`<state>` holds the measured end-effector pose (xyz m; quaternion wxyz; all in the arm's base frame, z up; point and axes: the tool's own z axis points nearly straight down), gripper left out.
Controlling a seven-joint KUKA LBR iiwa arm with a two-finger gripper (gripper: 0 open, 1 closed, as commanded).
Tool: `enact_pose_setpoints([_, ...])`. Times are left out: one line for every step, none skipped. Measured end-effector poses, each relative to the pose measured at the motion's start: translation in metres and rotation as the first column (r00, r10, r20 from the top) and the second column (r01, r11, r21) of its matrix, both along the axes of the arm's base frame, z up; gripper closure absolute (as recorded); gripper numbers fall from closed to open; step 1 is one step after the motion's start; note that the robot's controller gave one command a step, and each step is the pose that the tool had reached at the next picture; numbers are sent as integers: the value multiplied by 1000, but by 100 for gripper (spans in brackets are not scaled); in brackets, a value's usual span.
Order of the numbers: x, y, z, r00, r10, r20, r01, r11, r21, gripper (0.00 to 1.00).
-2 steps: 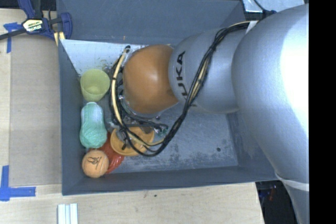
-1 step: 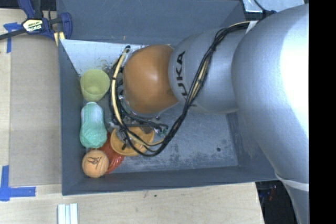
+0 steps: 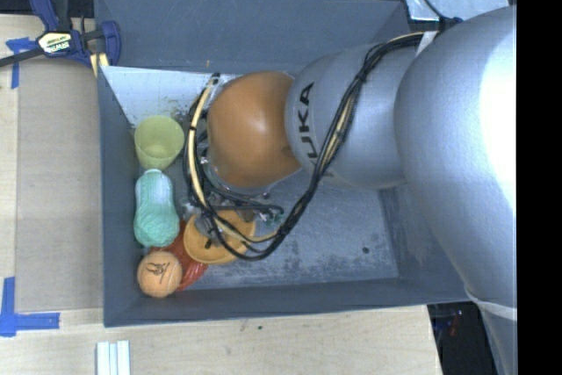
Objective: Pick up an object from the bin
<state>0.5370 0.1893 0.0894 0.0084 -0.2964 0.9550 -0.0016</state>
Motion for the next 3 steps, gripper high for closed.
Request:
enact_pose_setpoints([-3, -1, 30, 1000, 0, -10, 0, 1000, -3, 100])
enact_pose_setpoints([0, 0, 59, 1000, -1, -1, 1, 1000, 0, 100])
enact_pose_setpoints([0, 0, 71, 1000, -3, 2, 3, 1000, 1, 100])
